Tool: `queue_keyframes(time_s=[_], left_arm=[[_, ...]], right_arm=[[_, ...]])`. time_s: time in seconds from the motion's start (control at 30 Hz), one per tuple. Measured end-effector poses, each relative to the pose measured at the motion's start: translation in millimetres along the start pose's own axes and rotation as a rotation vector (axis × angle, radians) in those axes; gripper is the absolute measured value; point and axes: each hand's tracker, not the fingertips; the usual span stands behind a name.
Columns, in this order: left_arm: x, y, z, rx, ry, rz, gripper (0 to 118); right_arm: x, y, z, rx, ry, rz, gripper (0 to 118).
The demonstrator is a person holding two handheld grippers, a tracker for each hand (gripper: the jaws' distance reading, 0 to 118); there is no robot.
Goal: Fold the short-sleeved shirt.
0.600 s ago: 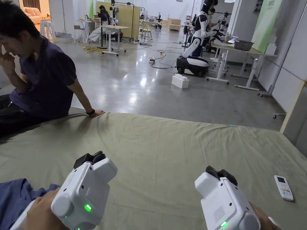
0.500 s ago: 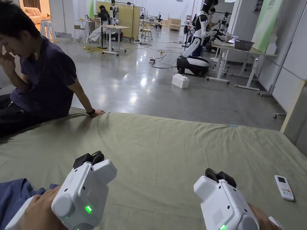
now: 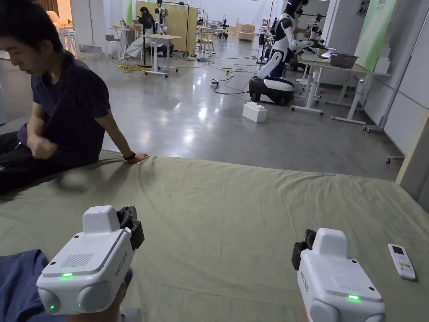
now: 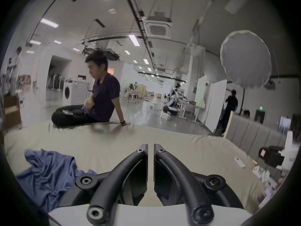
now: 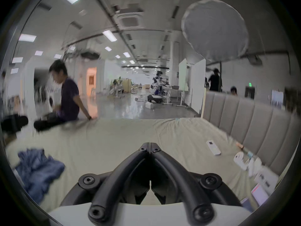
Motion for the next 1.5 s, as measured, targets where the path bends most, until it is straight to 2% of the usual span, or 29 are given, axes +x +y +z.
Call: queue_keyframes(time_s=[0.03, 0.07, 0.13, 0.33, 0.4, 0.5, 0.63, 0.73, 0.83, 0.9, 0.93, 0.97, 1.0, 1.03, 1.1, 1.13, 1.23, 1.3, 1.4, 1.43, 1.5], left_arm=[[-0.3, 0.0, -3.9, -0.001, -0.005, -0.004, 6], [0.7, 0.9, -4.3, 0.000, -0.006, -0.009, 6], [3.4, 2.3, -2.5, 0.005, -0.011, -0.040, 6], [-0.1, 1.6, -13.6, -0.036, 0.015, -0.169, 6], [-4.4, 2.3, -12.8, -0.068, 0.024, -0.200, 6], [-19.1, -2.5, -8.2, -0.122, 0.045, -0.235, 6], [-56.1, -12.2, 4.3, -0.187, 0.023, -0.177, 6], [-91.7, -23.9, 15.6, -0.268, 0.095, -0.175, 6], [-131.7, -31.4, 24.3, -0.364, 0.123, -0.107, 8], [-162.6, -37.5, 28.4, -0.432, 0.159, -0.089, 26], [-178.0, -40.8, 30.0, -0.452, 0.184, -0.095, 40], [-194.7, -44.5, 31.9, -0.482, 0.219, -0.106, 64], [-209.6, -47.8, 33.1, -0.506, 0.240, -0.112, 64], [-223.9, -50.9, 34.6, -0.522, 0.245, -0.114, 70], [-249.8, -58.4, 34.0, -0.572, 0.254, -0.110, 95], [-261.7, -62.7, 33.3, -0.606, 0.260, -0.104, 103], [-274.0, -70.5, 30.8, -0.640, 0.237, -0.094, 106], [-276.6, -78.1, 26.3, -0.663, 0.168, -0.086, 106], [-277.8, -96.9, 8.5, -0.697, 0.177, -0.106, 105], [-276.0, -102.5, 3.3, -0.726, 0.191, -0.122, 104], [-271.8, -119.5, -8.3, -0.777, 0.194, -0.150, 84]], right_arm=[[0.4, -0.5, 0.2, -0.021, 0.007, -0.013, 0], [-1.0, 1.7, 1.8, 0.003, -0.007, 0.025, 0], [-3.2, 3.3, 2.6, 0.021, -0.015, 0.040, 0], [-2.8, 4.2, 2.4, 0.003, -0.016, 0.036, 0], [-4.5, 1.4, 1.5, -0.008, 0.022, 0.026, 0], [-13.1, -2.9, 1.7, -0.018, 0.040, 0.064, 0], [-23.1, -6.7, -0.6, -0.027, 0.068, 0.083, 0], [-32.0, -12.4, -4.7, -0.043, 0.114, 0.098, 0], [-39.1, -17.5, -7.8, -0.056, 0.131, 0.120, 0], [-42.3, -21.6, -10.1, -0.068, 0.146, 0.123, 0], [-44.1, -23.6, -11.3, -0.075, 0.150, 0.126, 0], [-46.4, -25.9, -12.6, -0.080, 0.153, 0.131, 0], [-48.5, -27.9, -13.8, -0.086, 0.157, 0.136, 0], [-49.0, -29.7, -14.6, -0.091, 0.159, 0.138, 0], [-52.3, -33.5, -16.4, -0.105, 0.164, 0.141, 0], [-55.0, -35.7, -17.1, -0.111, 0.166, 0.143, 0], [-58.9, -40.8, -18.0, -0.123, 0.173, 0.150, 0], [-61.8, -43.2, -18.2, -0.130, 0.177, 0.155, 0], [-64.7, -45.4, -18.5, -0.140, 0.182, 0.160, 0], [-64.6, -45.5, -18.0, -0.141, 0.183, 0.163, 0], [-64.8, -46.5, -17.3, -0.144, 0.183, 0.169, 0]])
